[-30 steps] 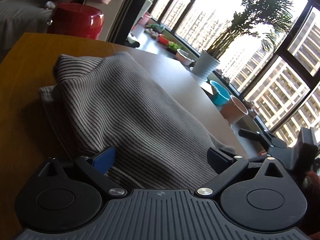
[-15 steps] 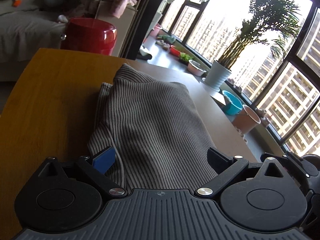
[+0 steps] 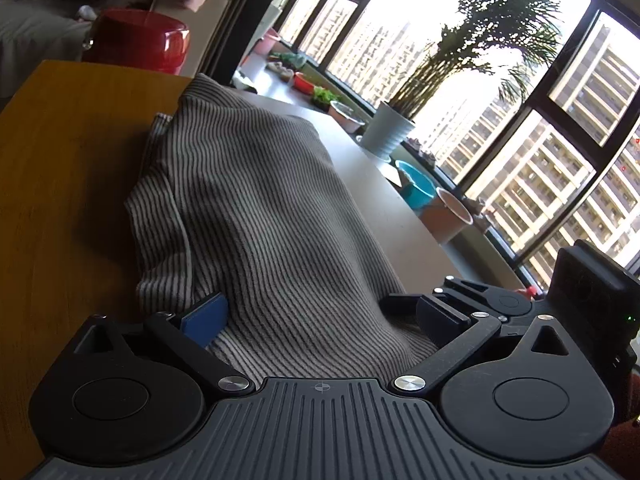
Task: Fold clothes
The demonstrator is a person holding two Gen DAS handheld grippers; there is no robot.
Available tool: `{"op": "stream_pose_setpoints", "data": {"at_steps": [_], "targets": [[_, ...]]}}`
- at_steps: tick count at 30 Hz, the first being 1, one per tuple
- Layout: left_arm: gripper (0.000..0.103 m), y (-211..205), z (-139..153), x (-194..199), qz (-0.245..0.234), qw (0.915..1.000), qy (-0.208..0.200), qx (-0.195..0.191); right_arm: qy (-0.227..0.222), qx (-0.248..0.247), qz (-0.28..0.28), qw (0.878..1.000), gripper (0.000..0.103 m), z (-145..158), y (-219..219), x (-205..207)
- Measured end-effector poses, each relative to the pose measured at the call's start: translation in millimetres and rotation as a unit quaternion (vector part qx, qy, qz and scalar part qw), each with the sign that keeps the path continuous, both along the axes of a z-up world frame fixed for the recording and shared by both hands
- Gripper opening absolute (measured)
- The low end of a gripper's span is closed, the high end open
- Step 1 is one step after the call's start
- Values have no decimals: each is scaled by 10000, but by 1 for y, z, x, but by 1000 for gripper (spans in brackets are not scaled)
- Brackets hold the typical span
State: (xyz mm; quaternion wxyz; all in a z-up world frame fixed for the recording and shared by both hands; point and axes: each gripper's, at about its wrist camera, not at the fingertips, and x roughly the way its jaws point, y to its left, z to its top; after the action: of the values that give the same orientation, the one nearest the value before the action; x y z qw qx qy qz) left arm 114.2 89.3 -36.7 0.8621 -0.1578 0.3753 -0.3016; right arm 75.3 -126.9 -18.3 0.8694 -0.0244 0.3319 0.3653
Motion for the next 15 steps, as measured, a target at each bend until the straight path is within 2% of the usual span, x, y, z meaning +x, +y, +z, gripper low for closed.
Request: {"op": "stream_pose_setpoints", "data": {"at_steps": [6, 9, 15], "targets": [[103, -3, -3, 17, 164, 9994, 118, -272, -373, -580, -90, 9976, 103, -1, 3, 5], [103, -7, -4, 18, 182, 9995, 56, -244, -494, -740, -84, 9960, 103, -1, 2, 9], [103, -9, -6, 9, 159, 9996, -141, -158, -461, -851, -60, 9953, 103, -3, 2, 5]]}}
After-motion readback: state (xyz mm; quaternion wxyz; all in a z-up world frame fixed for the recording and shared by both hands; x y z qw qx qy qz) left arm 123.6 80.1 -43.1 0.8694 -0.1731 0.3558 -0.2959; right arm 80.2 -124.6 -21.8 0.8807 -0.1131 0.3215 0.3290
